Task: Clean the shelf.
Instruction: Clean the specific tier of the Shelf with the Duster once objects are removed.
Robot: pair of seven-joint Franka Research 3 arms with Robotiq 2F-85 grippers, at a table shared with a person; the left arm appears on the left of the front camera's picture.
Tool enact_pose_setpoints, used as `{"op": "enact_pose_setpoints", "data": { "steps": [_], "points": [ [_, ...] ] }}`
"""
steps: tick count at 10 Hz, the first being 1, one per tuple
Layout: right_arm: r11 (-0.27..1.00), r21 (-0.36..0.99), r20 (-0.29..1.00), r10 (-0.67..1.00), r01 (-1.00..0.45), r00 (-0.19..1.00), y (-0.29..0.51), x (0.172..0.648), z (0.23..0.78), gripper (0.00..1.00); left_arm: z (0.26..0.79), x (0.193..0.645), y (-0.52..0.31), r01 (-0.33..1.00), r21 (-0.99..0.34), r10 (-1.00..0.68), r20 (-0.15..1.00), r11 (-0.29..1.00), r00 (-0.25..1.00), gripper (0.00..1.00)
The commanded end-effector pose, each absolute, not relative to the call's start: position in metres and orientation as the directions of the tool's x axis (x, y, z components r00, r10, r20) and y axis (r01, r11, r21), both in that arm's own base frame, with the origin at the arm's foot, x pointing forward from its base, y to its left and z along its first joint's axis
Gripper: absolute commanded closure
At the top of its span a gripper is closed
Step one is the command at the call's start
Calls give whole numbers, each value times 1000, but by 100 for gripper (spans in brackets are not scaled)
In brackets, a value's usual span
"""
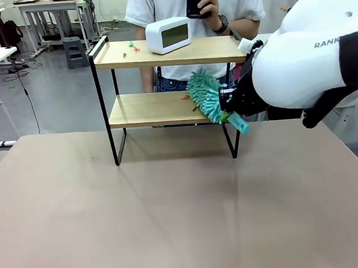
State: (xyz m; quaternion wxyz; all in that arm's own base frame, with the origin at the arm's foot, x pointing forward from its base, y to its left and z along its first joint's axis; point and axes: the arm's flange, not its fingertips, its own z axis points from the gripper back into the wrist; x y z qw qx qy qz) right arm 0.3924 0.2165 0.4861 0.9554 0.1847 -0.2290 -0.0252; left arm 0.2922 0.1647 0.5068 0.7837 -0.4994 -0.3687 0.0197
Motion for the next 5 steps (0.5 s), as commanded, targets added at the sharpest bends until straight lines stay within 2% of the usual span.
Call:
{"op": "enact_pose_setpoints", "data": {
  "steps": [1, 3, 5],
  "points": [
    [893, 433, 386, -63, -121, 920, 216, 398, 481, 100, 507, 292, 161, 362, -792, 405, 576, 492, 710, 0],
    [825, 524, 344, 21, -211, 939, 209, 395, 486, 100, 507, 292, 161, 362, -792, 405, 576, 492, 710, 0],
    [771, 527, 298, 226, -357, 927, 196, 386, 491, 100, 507, 292, 161, 362, -792, 405, 576, 492, 710, 0]
  ]
}}
